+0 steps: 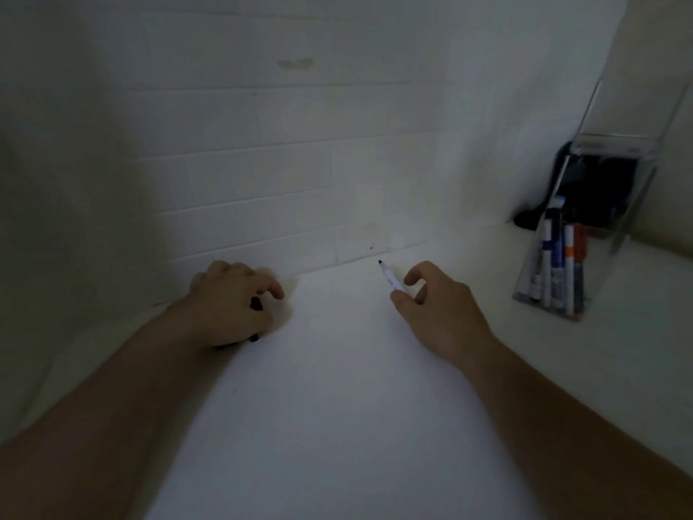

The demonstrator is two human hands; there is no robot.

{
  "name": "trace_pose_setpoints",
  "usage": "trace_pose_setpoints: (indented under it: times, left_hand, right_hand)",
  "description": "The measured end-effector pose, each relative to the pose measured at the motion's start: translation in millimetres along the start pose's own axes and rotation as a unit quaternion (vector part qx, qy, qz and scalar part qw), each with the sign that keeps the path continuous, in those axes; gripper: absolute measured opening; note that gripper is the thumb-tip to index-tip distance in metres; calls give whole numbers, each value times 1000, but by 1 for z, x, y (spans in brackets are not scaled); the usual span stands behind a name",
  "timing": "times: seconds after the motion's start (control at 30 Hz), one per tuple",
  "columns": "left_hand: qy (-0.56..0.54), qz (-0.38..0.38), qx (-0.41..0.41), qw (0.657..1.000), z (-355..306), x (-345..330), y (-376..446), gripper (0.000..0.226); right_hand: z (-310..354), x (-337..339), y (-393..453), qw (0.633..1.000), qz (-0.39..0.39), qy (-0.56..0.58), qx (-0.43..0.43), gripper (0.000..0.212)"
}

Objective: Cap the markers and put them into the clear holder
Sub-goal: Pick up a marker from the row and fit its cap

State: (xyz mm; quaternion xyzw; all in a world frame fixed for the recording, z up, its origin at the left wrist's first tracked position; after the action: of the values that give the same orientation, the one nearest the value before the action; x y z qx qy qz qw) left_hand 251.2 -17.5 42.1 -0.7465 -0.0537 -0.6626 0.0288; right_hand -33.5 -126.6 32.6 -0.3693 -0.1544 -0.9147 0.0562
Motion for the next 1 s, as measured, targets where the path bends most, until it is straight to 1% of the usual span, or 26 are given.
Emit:
trace_pose_setpoints:
  times: [0.07, 0.17, 0.27, 0.33, 0.43, 0.47, 0.5, 0.57, 0.63, 0.7, 0.77, 0.9, 0.97, 1.0]
  left_hand:
    - [-3, -2, -11, 1000, -2, -3, 2, 47]
    - [-16, -39, -28, 999, -3, 0, 6, 35]
    - [-20, -65, -39, 997, -7, 6, 4, 40]
    - [-42, -92, -41, 994, -9, 14, 1, 44]
    - [-106, -161, -29, 981, 5, 31, -5, 39]
    - [-117, -171, -20, 978, 13, 34, -5, 38]
    - [-119, -167, -10, 979, 19, 35, -5, 37]
    - [-87, -123, -3, 989, 25, 30, -3, 35]
    - [-39, -58, -14, 997, 20, 17, -3, 42]
    - [-20, -29, -19, 999, 15, 8, -3, 53]
    - [-10, -29, -20, 999, 11, 10, -3, 52]
    - [-13, -35, -33, 999, 6, 8, 0, 28]
    - [-18, -50, -34, 998, 5, 7, 0, 27]
    - [-23, -70, -33, 997, 6, 9, 1, 30]
  right_hand:
    - [-2, -2, 0, 1000, 6, -3, 3, 24]
    - [-2, -3, 0, 1000, 10, 1, 2, 27]
    - [-2, -3, 0, 1000, 9, 12, -2, 26]
    - [-2, -3, 0, 1000, 3, 14, -2, 26]
    - [0, -5, 1, 1000, 8, -6, 6, 22]
    - [1, -6, 1, 1000, 14, -20, 12, 22]
    - [2, -8, 2, 999, 19, -37, 20, 23]
    - [2, -11, 2, 997, 27, -62, 34, 25]
    - [2, -13, 3, 997, 27, -60, 41, 23]
    - [2, -12, 4, 997, 25, -56, 44, 23]
    - [2, -11, 4, 997, 26, -55, 39, 23]
    - [2, -11, 3, 997, 26, -58, 40, 25]
    - [3, -11, 2, 997, 30, -57, 42, 26]
    - [4, -11, 2, 997, 32, -53, 41, 26]
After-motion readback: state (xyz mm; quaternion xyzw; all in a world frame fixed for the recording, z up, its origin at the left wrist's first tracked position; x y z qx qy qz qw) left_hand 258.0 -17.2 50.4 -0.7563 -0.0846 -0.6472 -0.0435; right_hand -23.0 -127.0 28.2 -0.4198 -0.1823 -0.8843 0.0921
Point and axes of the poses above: each hand's wrist, its own y-axis towards the middle knuckle, its own x-axis out of the back of the hand, z = x × y, the point moved 10 cm from there along y, towards the middle knuckle, and after that the axes turned 7 degrees about -x, right-handed, at the moved point
